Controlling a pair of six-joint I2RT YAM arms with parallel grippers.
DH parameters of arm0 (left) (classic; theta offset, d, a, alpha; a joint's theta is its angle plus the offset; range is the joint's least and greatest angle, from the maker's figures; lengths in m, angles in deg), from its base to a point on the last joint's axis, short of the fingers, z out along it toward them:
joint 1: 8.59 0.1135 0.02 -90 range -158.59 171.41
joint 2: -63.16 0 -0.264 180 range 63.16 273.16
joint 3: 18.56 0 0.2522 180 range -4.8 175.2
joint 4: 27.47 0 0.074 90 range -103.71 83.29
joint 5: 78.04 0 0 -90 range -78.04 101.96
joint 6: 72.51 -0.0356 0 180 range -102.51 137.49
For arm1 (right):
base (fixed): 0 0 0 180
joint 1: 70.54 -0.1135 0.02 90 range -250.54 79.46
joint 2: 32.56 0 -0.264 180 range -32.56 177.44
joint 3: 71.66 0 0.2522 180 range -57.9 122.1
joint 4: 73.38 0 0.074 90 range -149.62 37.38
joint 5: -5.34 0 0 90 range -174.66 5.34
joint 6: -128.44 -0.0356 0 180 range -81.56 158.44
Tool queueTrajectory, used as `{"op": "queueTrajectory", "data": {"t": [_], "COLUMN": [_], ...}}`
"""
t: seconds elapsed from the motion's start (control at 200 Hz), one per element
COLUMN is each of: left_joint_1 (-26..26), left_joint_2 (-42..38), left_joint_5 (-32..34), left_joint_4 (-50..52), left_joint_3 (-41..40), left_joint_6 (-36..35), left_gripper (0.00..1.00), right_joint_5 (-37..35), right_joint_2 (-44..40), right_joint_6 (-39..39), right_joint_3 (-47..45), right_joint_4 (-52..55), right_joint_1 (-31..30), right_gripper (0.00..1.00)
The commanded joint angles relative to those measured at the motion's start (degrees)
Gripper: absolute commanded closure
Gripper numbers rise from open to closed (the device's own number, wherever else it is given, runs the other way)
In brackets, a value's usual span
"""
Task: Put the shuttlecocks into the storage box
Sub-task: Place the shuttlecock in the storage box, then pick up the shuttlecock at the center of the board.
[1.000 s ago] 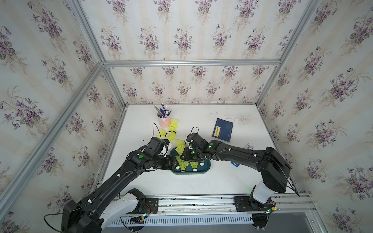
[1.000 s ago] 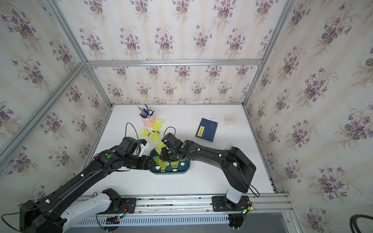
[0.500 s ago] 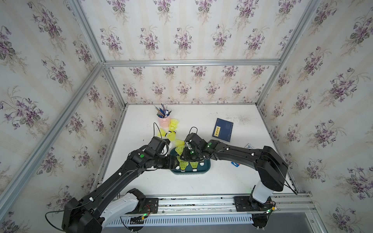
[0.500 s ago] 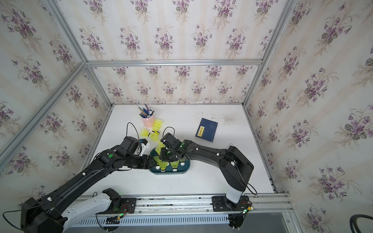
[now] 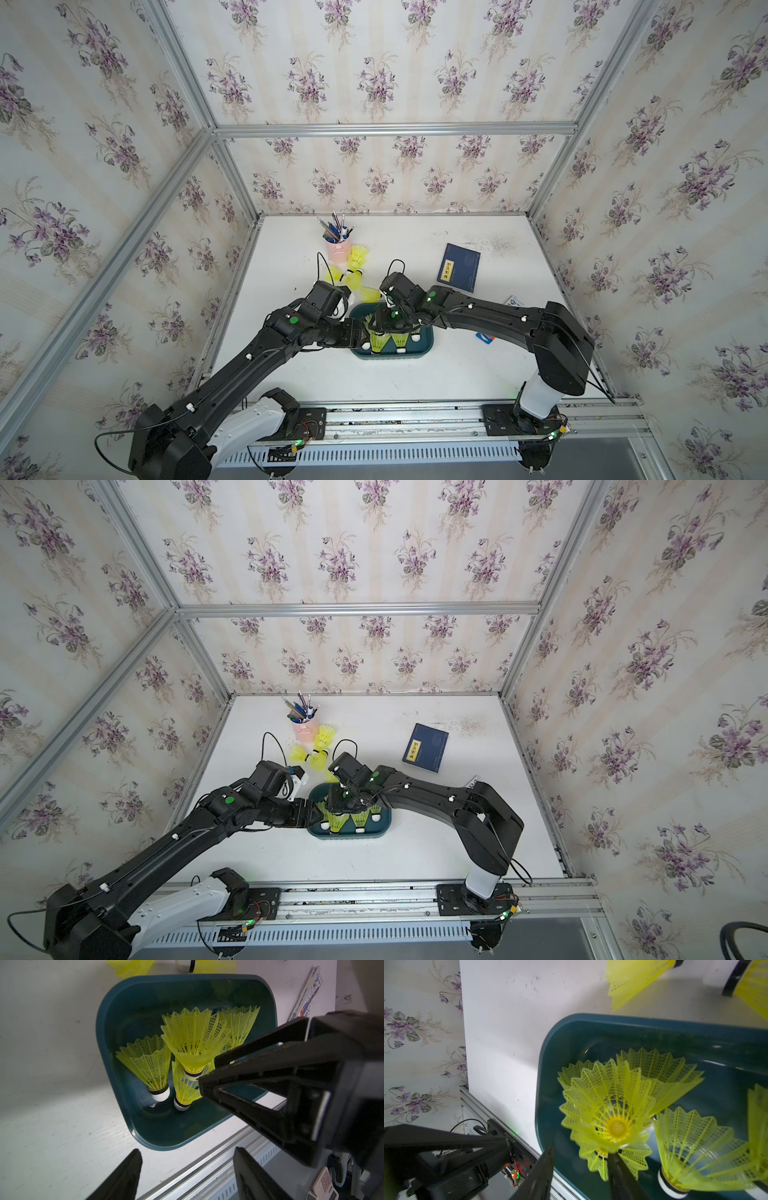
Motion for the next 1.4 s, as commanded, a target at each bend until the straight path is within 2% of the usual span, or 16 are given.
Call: {"op": "queueTrajectory", "data": {"t": [0.0,0.245,0.435,0.829,1.119,1.239,1.394], "left_joint_1": [-0.04,-0.04,-0.05,0.17,2.18,4.28,7.64], "left_joint_2": [0.40,0.58,0.70,3.86,8.74,10.87,13.17], "left_joint_5": [0.12,0.66,1.87,1.92,1.87,1.19,-0.38], "left_joint_4": [-1.77,-1.13,0.63,1.07,0.50,0.53,-0.48], "left_joint_3": [0.19,1.07,2.82,7.33,11.63,13.48,14.62], "left_joint_6": [0.00,0.21,0.08,-0.30,-1.56,-2.81,-3.83], "left_gripper": [0.27,0.27,0.27,0.27,0.27,0.27,0.27], "right_joint_5": [-1.12,-4.69,-7.56,-12.35,-13.58,-13.63,-11.62], "right_joint_2": [-0.96,-2.80,-1.96,-2.08,4.47,9.01,14.20], "right_joint_6": [1.03,1.97,3.81,5.14,-0.41,-2.71,-2.07], "right_joint_3": [0.70,1.83,4.11,7.89,15.24,19.87,24.45], "right_joint_4": [2.69,5.67,7.96,11.38,15.31,17.16,18.39], "right_joint_1": [-0.07,-0.02,0.10,4.06,6.88,7.03,8.53], "right_gripper": [0.55,0.59,0.65,0.63,0.63,0.62,0.62]}}
